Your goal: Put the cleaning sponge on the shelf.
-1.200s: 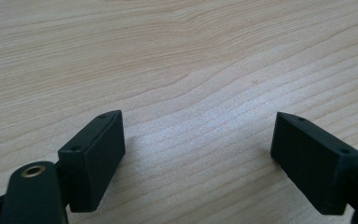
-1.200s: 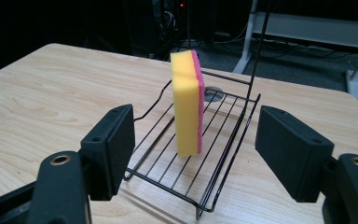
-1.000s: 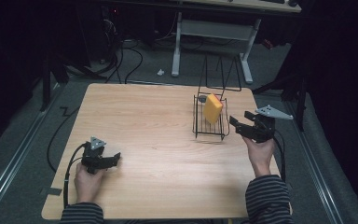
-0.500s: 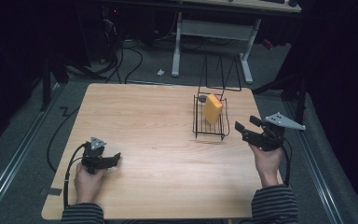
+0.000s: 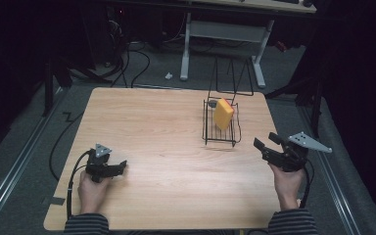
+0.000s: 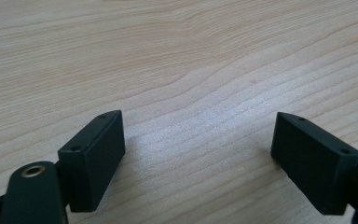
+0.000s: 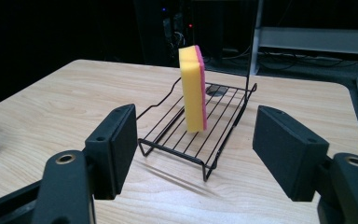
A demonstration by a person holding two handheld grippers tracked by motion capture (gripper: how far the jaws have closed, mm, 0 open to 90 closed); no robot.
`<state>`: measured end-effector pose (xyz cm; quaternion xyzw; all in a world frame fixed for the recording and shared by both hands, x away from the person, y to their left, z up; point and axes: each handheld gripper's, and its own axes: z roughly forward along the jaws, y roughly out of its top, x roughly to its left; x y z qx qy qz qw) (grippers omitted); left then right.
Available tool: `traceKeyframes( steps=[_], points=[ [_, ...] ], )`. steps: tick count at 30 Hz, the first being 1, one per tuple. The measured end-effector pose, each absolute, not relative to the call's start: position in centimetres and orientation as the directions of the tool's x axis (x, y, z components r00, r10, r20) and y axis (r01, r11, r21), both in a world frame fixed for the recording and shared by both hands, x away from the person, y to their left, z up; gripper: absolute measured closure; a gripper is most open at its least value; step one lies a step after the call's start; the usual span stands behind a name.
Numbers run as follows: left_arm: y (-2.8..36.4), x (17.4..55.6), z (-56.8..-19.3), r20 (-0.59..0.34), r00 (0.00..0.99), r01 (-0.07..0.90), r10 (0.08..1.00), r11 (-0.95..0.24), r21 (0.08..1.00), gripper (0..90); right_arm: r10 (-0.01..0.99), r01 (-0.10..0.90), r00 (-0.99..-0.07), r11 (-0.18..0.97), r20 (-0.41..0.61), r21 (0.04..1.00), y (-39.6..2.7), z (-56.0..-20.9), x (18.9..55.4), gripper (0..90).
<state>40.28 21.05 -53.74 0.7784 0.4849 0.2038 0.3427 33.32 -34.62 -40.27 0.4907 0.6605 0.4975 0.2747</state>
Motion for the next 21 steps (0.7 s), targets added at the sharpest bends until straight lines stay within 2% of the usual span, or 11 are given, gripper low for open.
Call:
traceKeyframes(
  steps=[21],
  points=[
    [21.0,40.3,-53.7,-0.015,0.446,0.615,0.895,-0.295,0.731,18.0,0.924,0.379,-0.351,-0.007,0.15,0.925,-35.7,-43.6,32.2,33.5]
  ],
)
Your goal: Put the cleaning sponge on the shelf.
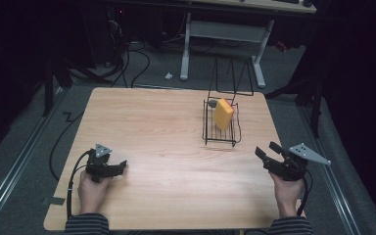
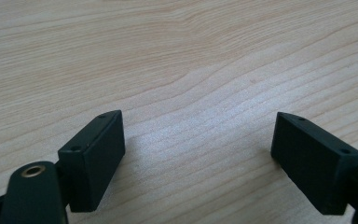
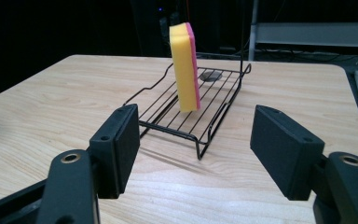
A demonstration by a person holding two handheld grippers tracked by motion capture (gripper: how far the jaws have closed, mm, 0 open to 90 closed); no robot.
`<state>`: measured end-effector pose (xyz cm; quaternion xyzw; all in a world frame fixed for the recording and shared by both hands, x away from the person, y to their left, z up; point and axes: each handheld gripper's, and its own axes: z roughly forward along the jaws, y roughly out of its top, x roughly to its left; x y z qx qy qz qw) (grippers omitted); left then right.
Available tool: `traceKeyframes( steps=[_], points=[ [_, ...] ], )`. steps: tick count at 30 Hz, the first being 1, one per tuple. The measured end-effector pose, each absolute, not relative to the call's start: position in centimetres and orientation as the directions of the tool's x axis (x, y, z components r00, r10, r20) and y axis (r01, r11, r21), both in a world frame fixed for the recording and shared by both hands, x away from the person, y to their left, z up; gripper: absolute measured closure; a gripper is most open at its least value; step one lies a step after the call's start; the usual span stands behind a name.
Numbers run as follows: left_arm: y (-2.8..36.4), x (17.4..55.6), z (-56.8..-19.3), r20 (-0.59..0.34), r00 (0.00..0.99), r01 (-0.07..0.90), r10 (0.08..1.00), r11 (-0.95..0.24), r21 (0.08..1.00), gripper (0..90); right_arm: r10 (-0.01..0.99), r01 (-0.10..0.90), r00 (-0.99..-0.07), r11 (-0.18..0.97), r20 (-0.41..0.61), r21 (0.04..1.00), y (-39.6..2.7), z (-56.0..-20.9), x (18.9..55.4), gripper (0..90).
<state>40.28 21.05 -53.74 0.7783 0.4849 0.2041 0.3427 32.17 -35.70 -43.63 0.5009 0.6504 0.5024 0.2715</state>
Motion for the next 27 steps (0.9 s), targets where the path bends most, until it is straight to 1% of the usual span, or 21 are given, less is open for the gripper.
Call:
traceKeyframes(
  steps=[16,27],
  points=[
    [21.0,40.3,-53.7,-0.014,0.447,0.615,0.895,-0.296,0.731,18.0,0.929,0.44,-0.317,-0.033,0.189,0.897,-35.9,-47.0,33.7,34.9],
    [21.0,40.3,-53.7,-0.014,0.447,0.615,0.895,-0.296,0.731,18.0,0.922,0.467,-0.343,0.005,0.176,0.884,-34.5,-48.0,35.3,36.7]
  ],
)
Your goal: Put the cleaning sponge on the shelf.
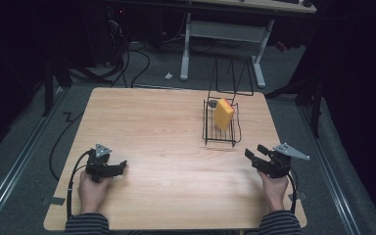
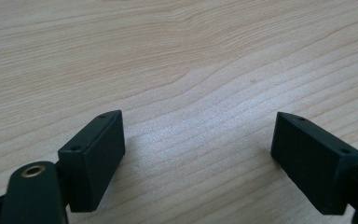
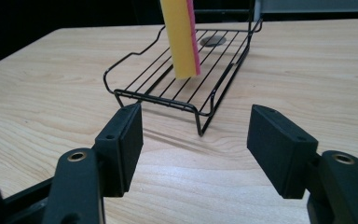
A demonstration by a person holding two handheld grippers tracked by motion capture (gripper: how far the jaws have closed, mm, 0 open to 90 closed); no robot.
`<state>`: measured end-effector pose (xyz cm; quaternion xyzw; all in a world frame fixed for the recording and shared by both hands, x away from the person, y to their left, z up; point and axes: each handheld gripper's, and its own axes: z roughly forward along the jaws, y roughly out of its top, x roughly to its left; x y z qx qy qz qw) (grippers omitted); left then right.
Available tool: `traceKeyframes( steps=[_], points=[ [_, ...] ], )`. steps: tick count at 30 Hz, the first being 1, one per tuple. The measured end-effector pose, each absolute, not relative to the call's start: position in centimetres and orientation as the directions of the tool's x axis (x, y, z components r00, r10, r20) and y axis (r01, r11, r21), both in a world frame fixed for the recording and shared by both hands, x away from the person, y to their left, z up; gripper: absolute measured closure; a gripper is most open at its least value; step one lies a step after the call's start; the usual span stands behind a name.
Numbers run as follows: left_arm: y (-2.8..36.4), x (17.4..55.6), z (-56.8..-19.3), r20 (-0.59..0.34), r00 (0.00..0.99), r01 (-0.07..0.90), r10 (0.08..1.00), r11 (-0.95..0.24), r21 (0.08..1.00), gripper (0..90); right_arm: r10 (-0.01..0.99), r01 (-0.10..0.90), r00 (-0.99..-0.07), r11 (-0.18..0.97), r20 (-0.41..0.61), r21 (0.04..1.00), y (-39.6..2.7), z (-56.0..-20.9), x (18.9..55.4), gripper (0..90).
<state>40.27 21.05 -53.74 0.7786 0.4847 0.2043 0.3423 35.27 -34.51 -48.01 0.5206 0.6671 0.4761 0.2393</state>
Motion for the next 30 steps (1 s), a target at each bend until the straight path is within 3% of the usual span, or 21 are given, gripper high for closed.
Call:
traceKeyframes(
  steps=[30],
  points=[
    [21.0,40.3,-53.7,-0.012,0.448,0.614,0.894,-0.298,0.731,17.8,0.942,0.571,-0.305,0.061,0.143,0.819,-33.3,-51.1,38.1,38.5]
  ],
)
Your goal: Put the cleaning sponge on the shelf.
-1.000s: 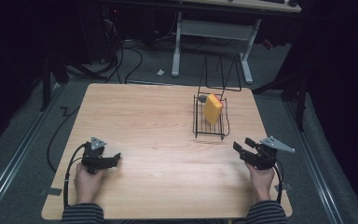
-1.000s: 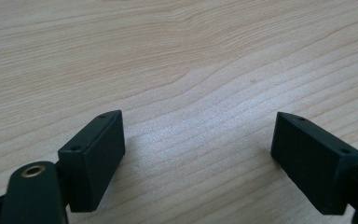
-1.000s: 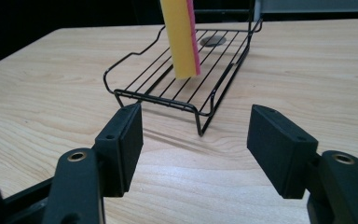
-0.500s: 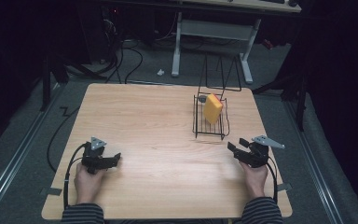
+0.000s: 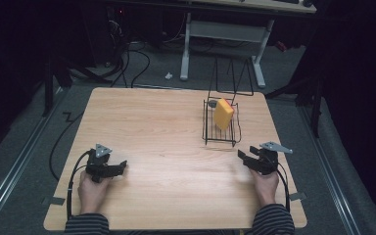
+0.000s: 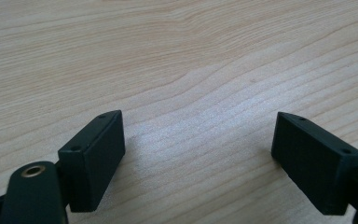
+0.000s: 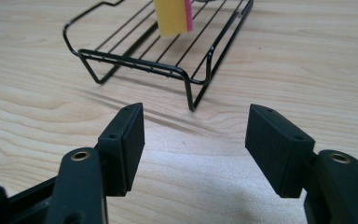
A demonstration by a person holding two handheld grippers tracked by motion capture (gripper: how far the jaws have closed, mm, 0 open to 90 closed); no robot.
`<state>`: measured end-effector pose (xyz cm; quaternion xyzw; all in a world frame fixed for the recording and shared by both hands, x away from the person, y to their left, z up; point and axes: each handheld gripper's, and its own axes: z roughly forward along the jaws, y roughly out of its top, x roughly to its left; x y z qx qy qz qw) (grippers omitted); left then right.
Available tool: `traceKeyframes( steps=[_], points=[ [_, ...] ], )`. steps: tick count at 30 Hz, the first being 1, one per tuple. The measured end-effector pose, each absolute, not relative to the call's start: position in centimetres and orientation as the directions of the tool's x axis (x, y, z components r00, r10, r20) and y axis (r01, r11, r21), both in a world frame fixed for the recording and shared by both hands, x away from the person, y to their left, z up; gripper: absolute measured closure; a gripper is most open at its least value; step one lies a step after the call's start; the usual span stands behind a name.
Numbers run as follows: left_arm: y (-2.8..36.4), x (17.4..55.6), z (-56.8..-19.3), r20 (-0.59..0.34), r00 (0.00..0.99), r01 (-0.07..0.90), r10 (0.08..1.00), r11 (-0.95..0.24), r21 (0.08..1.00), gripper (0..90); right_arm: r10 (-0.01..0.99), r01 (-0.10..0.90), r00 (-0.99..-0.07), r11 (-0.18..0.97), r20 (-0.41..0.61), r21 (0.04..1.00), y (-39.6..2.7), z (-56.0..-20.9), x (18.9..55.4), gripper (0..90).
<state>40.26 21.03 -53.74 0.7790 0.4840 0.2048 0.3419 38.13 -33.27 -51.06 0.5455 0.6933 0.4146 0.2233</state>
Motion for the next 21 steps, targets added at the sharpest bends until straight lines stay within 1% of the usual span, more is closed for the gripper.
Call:
traceKeyframes(
  steps=[5,11,21],
  points=[
    [21.0,40.3,-53.7,-0.012,0.448,0.614,0.894,-0.298,0.731,17.9,0.95,0.592,-0.291,0.085,0.114,0.801,-33.1,-51.6,38.5,39.1],
    [21.0,40.3,-53.7,-0.012,0.448,0.614,0.894,-0.298,0.731,17.8,0.957,0.622,-0.267,0.083,0.111,0.779,-33.2,-52.0,38.8,39.1],
    [21.0,40.3,-53.7,-0.012,0.448,0.614,0.894,-0.298,0.731,17.8,0.964,0.651,-0.257,0.124,0.064,0.749,-33.1,-52.8,39.3,38.9]
  ],
)
